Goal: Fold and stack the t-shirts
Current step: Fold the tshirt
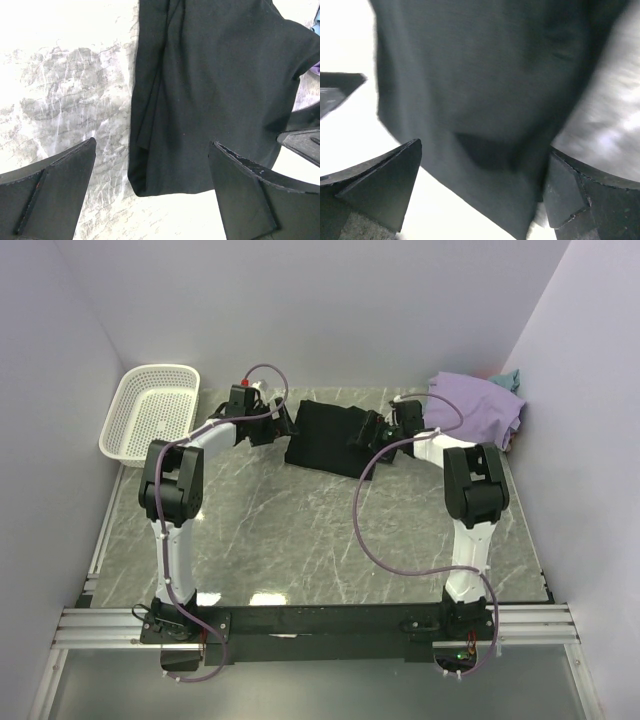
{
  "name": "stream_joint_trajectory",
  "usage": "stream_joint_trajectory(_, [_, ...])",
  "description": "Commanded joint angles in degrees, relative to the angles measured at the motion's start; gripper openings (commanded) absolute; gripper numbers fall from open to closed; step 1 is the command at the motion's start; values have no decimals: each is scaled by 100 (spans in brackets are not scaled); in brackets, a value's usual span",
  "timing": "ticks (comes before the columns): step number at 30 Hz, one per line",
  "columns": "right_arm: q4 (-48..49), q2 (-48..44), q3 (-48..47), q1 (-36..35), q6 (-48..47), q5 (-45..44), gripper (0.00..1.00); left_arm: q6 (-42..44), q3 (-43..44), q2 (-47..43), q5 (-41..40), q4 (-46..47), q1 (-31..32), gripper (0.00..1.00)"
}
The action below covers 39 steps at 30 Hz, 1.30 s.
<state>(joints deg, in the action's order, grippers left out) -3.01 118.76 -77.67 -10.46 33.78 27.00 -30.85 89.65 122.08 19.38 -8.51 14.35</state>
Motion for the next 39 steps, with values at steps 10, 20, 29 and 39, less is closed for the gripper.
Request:
stream_joint_trajectory(10, [898,474,259,-132,648,1597,11,-149,-447,-623,181,183,50,99])
stream_joint_trajectory(20, [-5,-1635,2536,-377,-747,1476,0,-141,-2037,-2205,5,184,138,99])
stream_joint_trajectory(29, [-1474,-3806,3443,-536,-1155,96,68,-150,-2374,-3050,733,227,507,99])
stream_joint_trajectory(39, [-1669,-5189,2907,-598,-856,-1031,76,-404,-2074,-2401,2071,1027,1676,99])
